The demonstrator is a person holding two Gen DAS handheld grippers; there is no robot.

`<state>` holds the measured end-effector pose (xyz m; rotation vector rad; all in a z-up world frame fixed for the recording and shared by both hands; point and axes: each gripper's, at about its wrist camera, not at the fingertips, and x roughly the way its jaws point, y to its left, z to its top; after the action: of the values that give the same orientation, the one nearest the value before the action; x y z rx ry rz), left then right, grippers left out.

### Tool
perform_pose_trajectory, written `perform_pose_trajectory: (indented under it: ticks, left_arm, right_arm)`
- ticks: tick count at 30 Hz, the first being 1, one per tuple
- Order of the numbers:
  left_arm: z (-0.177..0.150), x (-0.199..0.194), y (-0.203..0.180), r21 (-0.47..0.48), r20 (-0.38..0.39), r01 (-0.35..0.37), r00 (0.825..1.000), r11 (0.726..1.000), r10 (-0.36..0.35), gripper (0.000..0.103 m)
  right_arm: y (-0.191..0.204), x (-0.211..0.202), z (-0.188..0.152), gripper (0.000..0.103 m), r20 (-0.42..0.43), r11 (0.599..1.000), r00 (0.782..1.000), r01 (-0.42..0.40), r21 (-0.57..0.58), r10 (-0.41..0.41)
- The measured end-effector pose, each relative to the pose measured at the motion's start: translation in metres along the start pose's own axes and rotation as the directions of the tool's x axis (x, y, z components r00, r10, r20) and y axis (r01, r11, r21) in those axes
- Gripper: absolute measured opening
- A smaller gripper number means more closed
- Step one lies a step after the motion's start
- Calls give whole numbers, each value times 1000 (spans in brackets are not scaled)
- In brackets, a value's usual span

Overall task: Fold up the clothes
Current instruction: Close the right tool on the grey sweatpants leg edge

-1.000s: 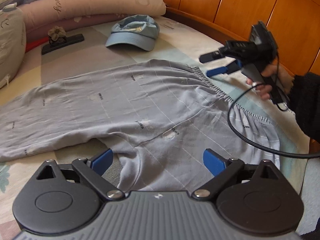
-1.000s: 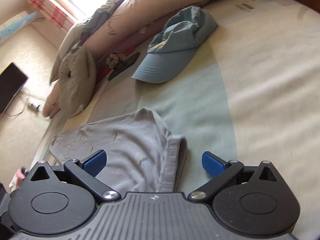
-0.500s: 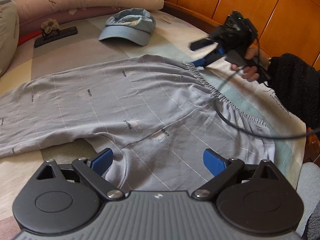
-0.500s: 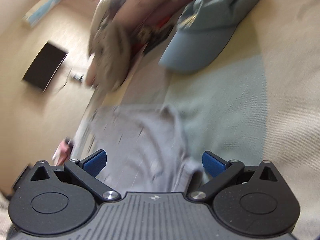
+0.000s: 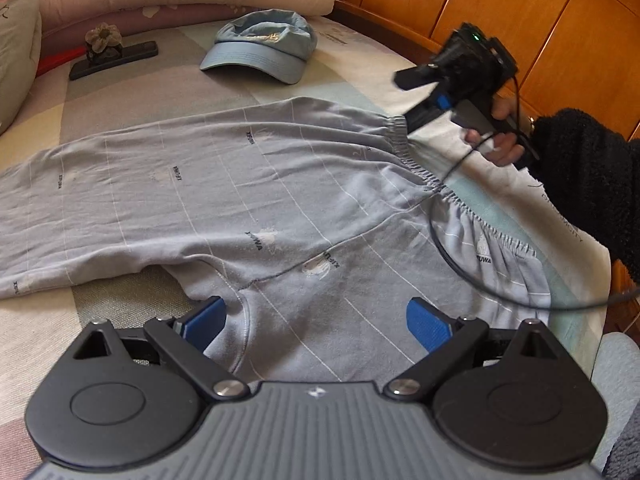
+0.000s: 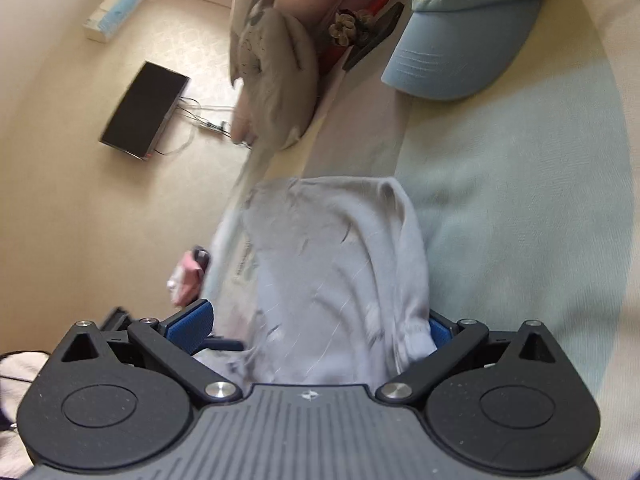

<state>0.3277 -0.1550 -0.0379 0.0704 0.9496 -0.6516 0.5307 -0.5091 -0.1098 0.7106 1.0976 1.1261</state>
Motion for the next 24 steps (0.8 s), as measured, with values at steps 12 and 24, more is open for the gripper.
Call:
perform_pose_trajectory:
  ticks: [12, 24]
  left_arm:
    - [-4, 8, 0, -22, -11, 9, 1000, 1000, -10, 97]
    - [-3, -6, -9, 130, 59, -30, 998, 991, 23, 96]
  right_arm:
    - [-9, 13, 18, 57, -40, 991, 990, 134, 3, -134]
    - [18, 22, -8, 9, 90, 906, 914, 405, -122, -396]
